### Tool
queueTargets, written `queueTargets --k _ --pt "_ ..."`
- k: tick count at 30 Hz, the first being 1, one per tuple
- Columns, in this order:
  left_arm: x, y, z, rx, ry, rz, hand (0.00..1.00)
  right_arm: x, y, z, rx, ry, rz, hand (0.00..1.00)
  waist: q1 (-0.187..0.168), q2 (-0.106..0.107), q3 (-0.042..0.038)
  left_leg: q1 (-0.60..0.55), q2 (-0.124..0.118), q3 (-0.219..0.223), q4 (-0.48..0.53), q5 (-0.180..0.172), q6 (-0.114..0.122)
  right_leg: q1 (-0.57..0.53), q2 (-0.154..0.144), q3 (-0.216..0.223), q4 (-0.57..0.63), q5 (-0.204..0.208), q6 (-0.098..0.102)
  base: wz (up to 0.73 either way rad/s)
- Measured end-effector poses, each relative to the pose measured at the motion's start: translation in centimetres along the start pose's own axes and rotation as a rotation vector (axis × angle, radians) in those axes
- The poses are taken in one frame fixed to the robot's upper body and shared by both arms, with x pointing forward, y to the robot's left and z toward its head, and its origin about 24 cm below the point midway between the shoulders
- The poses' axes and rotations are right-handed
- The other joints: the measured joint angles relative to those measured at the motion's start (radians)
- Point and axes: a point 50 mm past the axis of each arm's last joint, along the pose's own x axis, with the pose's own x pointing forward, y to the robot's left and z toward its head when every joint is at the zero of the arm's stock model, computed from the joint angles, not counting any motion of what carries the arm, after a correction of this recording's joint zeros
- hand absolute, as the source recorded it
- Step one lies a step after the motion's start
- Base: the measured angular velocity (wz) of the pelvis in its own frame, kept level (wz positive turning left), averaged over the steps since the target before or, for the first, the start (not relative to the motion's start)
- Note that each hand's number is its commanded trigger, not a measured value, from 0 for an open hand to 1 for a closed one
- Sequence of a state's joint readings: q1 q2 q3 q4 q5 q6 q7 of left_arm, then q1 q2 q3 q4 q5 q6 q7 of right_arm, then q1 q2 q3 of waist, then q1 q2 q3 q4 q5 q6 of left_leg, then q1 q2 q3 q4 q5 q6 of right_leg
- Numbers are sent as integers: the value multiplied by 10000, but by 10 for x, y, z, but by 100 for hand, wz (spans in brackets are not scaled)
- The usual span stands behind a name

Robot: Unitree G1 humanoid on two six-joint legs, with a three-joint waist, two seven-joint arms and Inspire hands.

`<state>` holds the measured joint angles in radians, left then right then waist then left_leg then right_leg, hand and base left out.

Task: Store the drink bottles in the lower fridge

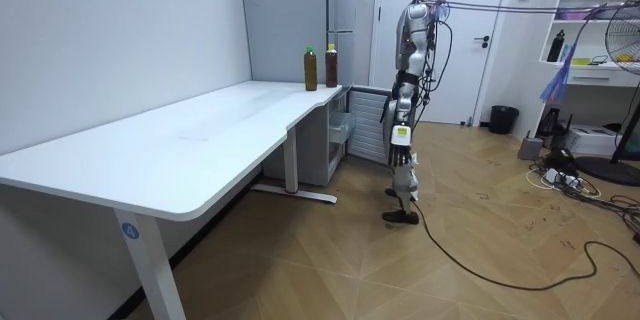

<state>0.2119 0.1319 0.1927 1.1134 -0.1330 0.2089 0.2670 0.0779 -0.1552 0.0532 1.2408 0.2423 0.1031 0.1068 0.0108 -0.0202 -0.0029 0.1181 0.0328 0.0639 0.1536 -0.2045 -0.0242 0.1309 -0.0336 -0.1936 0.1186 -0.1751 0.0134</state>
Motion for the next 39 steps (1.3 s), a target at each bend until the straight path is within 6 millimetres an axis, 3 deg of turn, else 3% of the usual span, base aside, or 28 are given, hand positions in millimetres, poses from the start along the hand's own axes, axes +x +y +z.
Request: queueTargets --k 4,10,12,17,22,28,33,39 --pt "0 4 1 -2387 349 354 0 0 -1 -2 4 73 -45 0 172 25 21 129 -5 -8 -3 0 0 133 -2 26 -3 -12 4 0" --pt "-4 22 21 -5980 -122 1462 0 -1 -7 -3 82 90 -243 0 251 111 43 161 -39 -215 -26 -33 20 248 -36 -132 60 -103 24 10" --pt "-8 31 36 -7338 -591 1841 0 -2 -9 -3 45 -113 -363 0 514 183 13 201 -35 -187 -21 -33 20 171 -39 -96 176 -108 16 -6" --pt "-17 49 58 -9089 -1592 2974 0 -4 -13 -6 -286 -215 -477 0 797 201 4 207 -44 -111 -22 -33 23 104 -49 -33 214 -107 17 -7" --pt "-27 55 74 -10082 -2030 3493 0 -5 -14 -5 -535 -391 -535 0 771 229 -13 207 -48 -159 -14 -37 29 111 -54 -91 215 -105 19 2" --pt "-56 75 116 -11686 -4196 3893 0 -9 -23 -5 -1311 -833 -979 0 696 358 -74 267 -61 -232 -8 -34 33 172 -70 -95 240 -109 23 1" --pt "-96 91 155 -11665 -7035 4446 0 -10 -27 -13 -1532 -639 -1214 0 632 334 -62 343 -105 -253 20 -33 34 264 -109 -24 231 -138 66 0" --pt "-140 102 181 -12145 -9518 4251 0 -9 -28 -18 -1430 -391 -1207 0 596 305 -44 316 -119 -250 71 -33 35 201 -129 -30 315 -165 75 -2"
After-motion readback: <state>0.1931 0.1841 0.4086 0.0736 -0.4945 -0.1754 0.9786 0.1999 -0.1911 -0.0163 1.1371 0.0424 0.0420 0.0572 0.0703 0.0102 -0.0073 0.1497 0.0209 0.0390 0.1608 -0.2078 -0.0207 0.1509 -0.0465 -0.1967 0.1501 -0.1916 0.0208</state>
